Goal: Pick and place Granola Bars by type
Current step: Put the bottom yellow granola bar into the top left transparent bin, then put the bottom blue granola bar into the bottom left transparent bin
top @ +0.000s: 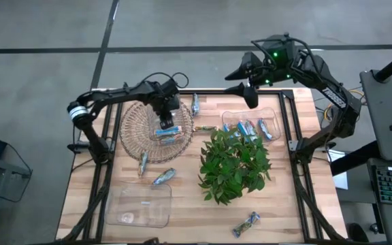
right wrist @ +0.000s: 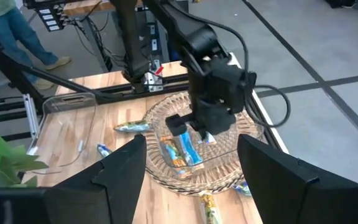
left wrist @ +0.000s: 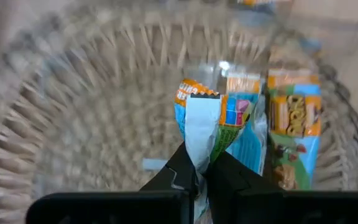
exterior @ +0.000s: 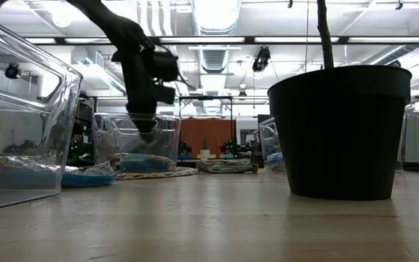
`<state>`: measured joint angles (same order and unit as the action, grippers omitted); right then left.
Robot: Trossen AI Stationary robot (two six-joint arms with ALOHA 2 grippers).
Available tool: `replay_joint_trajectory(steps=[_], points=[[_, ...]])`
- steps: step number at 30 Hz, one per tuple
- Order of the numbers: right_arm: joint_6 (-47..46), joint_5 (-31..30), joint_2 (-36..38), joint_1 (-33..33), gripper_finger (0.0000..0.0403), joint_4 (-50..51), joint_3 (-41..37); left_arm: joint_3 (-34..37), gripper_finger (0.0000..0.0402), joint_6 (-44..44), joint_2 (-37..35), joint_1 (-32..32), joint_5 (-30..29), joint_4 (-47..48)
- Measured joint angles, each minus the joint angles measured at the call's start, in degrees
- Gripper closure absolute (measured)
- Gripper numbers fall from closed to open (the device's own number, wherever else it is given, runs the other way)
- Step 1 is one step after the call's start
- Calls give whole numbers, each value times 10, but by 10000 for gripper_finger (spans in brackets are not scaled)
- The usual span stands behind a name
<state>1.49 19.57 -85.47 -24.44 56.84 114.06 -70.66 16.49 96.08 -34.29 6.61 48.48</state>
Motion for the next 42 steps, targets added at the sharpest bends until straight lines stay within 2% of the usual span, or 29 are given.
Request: replay_joint_trajectory(steps=[14,22,33,36,42], points=[[2,0,0,6,167,2,-5,-3,399,2,65,-6,13,16],[5,0,0,5,155,4,-9,-3,369,0,66,-6,13,28],[19,-1,0,5,156,4,-10,-6,358,-3,50,-5,13,36],[20,-1,0,5,155,4,-10,-25,335,-13,48,-5,13,39],[22,-1,1,5,152,7,-10,-66,253,-14,47,-5,7,57]])
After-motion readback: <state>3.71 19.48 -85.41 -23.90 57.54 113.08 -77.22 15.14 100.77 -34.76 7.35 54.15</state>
